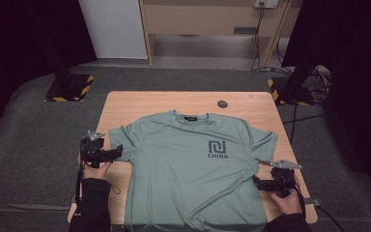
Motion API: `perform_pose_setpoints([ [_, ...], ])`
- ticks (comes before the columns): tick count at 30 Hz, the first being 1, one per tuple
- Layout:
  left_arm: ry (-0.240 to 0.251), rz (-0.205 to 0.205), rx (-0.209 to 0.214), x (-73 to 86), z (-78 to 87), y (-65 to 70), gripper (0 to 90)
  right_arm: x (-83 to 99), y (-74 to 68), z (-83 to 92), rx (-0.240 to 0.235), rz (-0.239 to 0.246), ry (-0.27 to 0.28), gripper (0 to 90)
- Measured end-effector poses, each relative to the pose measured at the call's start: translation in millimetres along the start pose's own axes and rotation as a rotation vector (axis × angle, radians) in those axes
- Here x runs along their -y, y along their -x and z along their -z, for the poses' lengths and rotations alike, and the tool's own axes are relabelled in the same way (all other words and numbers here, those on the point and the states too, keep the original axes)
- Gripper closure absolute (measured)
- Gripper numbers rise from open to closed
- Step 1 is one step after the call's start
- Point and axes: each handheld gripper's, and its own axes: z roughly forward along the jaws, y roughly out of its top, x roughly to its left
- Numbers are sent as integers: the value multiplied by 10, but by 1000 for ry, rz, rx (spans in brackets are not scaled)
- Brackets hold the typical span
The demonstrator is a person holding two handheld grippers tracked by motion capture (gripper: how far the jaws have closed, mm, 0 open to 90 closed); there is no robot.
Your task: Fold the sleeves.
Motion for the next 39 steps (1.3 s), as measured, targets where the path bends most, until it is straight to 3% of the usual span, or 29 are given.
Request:
perform_pose_setpoints([
  [5,5,13,-13,-108,-50,-30,149,0,0,0,0,0,0,7],
  [9,-4,-4,-34,-213,-145,-33,157,0,1,-1,0,1,0,7],
  [21,-5,31,-54,-271,-445,-153,178,-1,1,-2,1,0,1,7],
  [30,-57,47,-82,-211,-687,-211,207,-1,1,-2,1,0,1,7],
  [34,-65,73,-77,-162,-784,-251,247,-1,2,-1,2,1,0,7],
  [39,-110,78,-114,-90,-894,-299,276,-1,2,-1,2,1,0,8],
])
